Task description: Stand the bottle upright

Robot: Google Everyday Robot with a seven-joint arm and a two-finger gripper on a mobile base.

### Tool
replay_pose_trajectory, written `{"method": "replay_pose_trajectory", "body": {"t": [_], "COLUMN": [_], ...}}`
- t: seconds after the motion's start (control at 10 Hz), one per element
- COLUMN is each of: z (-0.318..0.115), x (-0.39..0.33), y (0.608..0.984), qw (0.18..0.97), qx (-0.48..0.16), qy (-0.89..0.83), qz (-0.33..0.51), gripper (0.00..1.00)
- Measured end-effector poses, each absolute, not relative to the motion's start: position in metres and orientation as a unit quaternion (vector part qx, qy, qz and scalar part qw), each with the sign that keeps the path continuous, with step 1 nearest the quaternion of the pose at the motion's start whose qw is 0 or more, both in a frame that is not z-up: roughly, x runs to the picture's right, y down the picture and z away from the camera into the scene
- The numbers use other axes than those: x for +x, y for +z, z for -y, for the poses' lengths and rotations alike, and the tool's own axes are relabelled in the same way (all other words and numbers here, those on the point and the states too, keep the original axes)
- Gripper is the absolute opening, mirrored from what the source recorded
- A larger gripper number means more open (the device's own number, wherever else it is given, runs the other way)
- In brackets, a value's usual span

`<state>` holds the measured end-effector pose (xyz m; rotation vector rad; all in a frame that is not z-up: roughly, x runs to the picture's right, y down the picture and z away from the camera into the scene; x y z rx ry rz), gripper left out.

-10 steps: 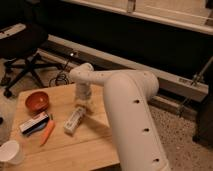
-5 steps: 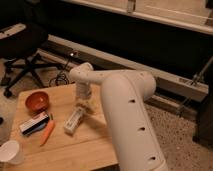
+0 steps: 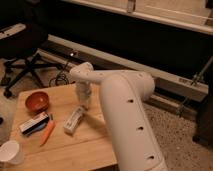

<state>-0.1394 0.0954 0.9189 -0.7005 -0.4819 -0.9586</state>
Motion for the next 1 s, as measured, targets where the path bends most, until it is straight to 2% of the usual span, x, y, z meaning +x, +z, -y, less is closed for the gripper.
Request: {"method": "replay_pose_trajectory", "body": {"t": [0.1, 0.2, 1.0], "z": [-0.095, -0.095, -0.058], "x": [-0.139, -0.138, -0.13], "y": [0.919, 0.919, 0.897], "qw": [0.801, 0.801, 0.81], "qx": [-0.327, -0.327, -0.296], "qy": [-0.448, -0.449, -0.465], "qz": [0.224, 0.224, 0.201], "gripper": [0.12, 0.11, 0.11]}}
